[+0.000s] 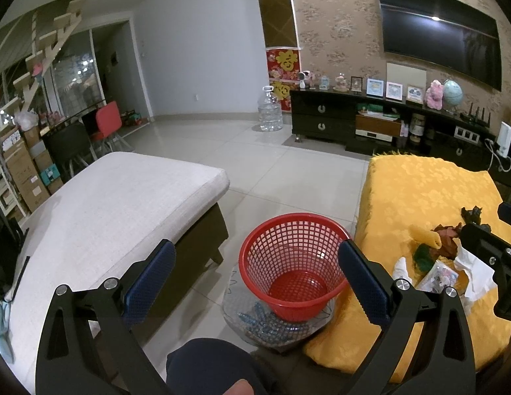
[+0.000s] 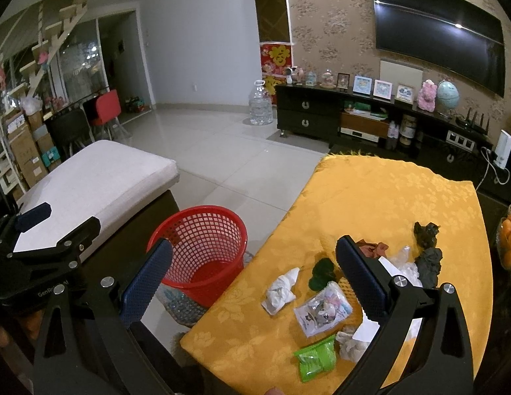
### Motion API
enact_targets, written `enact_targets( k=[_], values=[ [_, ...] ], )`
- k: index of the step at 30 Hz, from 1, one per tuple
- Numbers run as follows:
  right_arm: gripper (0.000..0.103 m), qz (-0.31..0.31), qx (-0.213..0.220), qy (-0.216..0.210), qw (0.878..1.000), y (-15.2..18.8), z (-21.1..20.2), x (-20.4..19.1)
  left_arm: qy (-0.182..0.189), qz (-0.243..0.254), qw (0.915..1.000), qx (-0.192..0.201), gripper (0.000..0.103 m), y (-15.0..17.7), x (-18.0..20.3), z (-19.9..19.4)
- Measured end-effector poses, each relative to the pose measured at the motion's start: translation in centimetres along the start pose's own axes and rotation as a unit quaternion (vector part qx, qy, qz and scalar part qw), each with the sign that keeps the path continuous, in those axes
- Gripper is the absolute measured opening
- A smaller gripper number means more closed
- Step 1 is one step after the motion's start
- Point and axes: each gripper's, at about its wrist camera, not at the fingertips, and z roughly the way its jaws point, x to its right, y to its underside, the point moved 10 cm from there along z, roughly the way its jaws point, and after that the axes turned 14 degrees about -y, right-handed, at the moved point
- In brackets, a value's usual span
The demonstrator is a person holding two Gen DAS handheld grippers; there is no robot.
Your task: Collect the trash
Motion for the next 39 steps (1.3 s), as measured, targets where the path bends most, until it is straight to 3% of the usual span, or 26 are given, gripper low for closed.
enact_targets(
  k=[39],
  values=[
    [0.097,0.003,0.003,-0.001,1.0,-0.17,-0.54,-0.37,0.001,-0.002,1.0,0.001,0.095,0.22,-0.01,-0.28]
  ],
)
